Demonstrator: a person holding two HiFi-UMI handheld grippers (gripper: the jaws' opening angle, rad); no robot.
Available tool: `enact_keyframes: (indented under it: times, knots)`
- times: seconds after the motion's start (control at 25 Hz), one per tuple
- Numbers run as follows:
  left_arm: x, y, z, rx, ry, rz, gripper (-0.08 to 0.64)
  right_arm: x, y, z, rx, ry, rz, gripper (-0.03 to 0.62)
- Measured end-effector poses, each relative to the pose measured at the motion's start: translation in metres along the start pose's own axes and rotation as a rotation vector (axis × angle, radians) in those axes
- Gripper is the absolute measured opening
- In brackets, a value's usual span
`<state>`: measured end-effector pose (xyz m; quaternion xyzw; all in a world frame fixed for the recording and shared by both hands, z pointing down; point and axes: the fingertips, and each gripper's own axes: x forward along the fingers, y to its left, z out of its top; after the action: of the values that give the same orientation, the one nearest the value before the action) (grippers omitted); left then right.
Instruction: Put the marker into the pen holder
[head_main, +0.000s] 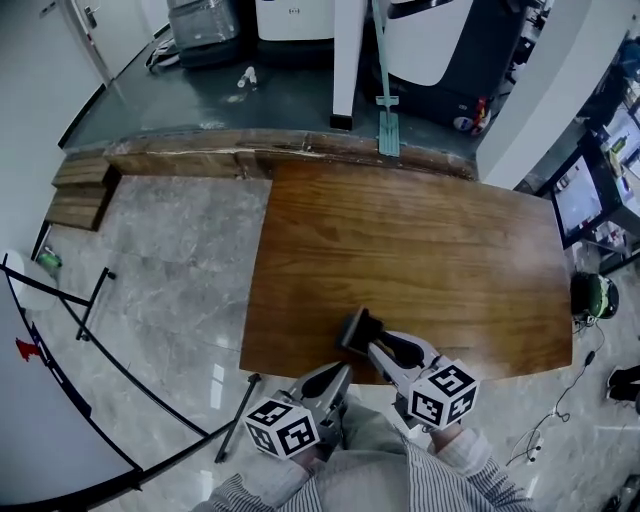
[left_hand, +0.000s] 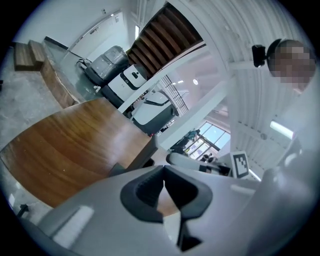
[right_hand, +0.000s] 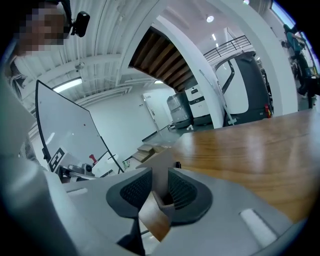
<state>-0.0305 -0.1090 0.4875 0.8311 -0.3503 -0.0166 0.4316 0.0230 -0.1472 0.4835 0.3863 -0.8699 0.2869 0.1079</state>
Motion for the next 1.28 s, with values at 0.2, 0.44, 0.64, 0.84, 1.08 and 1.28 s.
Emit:
enact_keyframes:
  times: [0.2, 0.44, 0.64, 0.84, 1.08, 1.28]
  knots:
    - [0.002, -0.01, 0.003, 0.066, 0.017, -0.003, 0.008, -0.025, 0.014, 0.002, 0.015, -0.041, 0.026, 0.012]
    - [0.005, -0.015, -0.003, 0.105, 0.05, 0.014, 0.008, -0.043, 0.037, -0.001, 0.038, -0.078, 0.109, 0.0]
    - [0.007, -0.022, -0.006, 0.116, 0.075, 0.011, 0.008, -0.047, 0.04, -0.007, 0.078, -0.077, 0.096, 0.0]
    - [0.008, -0.024, -0.008, 0.122, 0.087, 0.007, 0.008, -0.052, 0.039, -0.01, 0.078, -0.079, 0.075, 0.0]
    - [0.007, -0.027, -0.008, 0.13, 0.098, -0.003, 0.008, -0.059, 0.035, -0.012, 0.087, -0.097, 0.056, 0.0]
    - [0.007, -0.028, -0.011, 0.124, 0.102, -0.009, 0.008, -0.058, 0.036, -0.014, 0.073, -0.088, 0.053, 0.0]
